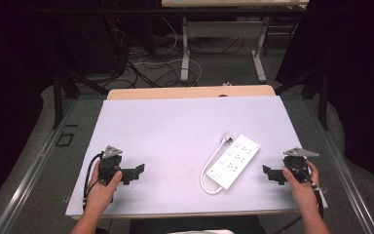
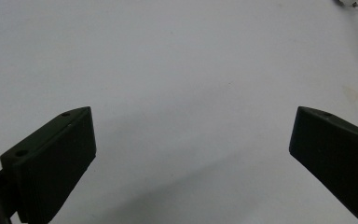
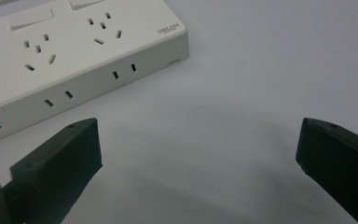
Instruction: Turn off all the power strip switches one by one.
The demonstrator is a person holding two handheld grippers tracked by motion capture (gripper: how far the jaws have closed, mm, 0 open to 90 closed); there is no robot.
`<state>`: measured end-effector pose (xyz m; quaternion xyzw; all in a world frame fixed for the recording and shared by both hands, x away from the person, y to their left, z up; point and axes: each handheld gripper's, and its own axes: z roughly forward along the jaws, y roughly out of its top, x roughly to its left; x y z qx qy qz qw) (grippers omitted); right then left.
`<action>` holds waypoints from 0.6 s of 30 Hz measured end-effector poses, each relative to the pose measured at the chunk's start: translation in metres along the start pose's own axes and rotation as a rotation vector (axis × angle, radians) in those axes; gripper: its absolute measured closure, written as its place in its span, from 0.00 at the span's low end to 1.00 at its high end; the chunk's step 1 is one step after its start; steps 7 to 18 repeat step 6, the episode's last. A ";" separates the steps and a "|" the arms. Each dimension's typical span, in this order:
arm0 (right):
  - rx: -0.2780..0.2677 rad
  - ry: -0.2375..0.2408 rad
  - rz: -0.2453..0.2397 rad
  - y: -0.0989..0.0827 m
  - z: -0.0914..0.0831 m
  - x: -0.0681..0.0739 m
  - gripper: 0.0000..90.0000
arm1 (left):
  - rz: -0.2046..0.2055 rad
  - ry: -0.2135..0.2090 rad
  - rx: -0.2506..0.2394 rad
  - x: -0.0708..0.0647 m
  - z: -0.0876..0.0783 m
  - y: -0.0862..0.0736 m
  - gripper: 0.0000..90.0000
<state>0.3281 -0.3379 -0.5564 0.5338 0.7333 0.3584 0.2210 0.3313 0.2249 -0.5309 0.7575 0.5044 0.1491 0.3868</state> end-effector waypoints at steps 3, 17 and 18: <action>-0.002 0.001 0.002 0.000 0.000 0.001 0.00 | -0.001 0.000 0.002 0.000 0.000 0.000 0.00; -0.006 -0.002 -0.005 0.000 -0.001 0.000 0.00 | 0.001 0.001 0.004 0.001 0.000 -0.001 0.00; -0.006 -0.002 -0.005 0.000 -0.001 0.000 0.00 | 0.001 0.001 0.004 0.001 0.000 -0.001 0.00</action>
